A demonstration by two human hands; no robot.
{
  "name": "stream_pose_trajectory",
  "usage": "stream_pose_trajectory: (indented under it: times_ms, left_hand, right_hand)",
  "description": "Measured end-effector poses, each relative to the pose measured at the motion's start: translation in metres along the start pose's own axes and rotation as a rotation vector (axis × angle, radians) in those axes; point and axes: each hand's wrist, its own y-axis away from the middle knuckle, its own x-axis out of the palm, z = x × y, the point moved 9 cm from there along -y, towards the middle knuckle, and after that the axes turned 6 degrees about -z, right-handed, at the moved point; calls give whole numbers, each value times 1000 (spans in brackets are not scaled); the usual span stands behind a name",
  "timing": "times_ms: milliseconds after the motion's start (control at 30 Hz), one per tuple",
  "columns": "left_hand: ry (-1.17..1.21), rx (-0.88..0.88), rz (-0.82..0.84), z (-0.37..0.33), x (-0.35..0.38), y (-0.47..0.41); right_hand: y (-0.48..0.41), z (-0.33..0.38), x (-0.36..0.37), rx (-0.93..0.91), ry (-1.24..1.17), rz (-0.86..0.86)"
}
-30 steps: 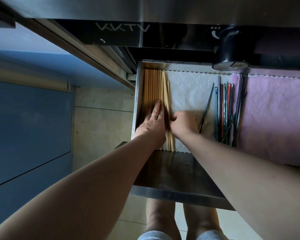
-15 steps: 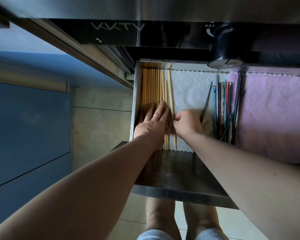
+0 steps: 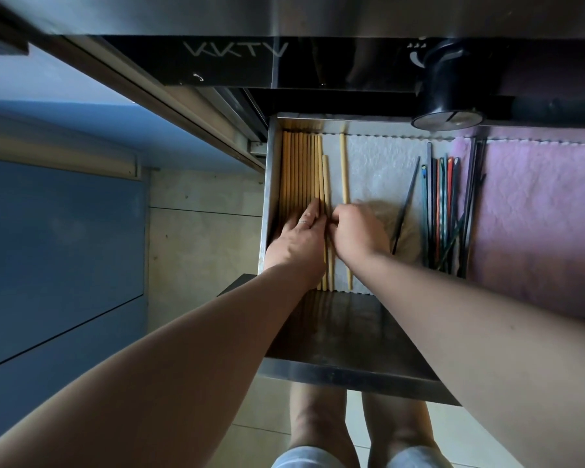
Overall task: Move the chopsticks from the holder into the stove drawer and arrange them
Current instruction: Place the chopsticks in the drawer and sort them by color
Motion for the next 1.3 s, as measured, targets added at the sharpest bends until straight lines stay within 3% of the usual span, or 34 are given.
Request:
stream_pose_trajectory:
  times_ms: [267, 433, 667, 933, 1067, 1300]
  left_hand:
    - [45, -13, -35, 3, -3, 3]
    - [78, -10, -43, 4, -3, 4]
    - [126, -39, -71, 6, -5, 3]
    - [128, -53, -50, 4, -3, 4]
    - [121, -58, -53, 4, -2, 5]
    - [113, -59, -46, 6, 0, 4]
  right_hand:
    - [-2, 0, -3, 153, 1, 16]
    - [-2, 4, -3, 148, 56, -5]
    - [2, -18, -7, 392, -291, -1]
    - [4, -61, -27, 350, -176, 4]
    - [1, -45, -11, 259, -170, 99]
    - [6, -30, -8, 231, -234, 70]
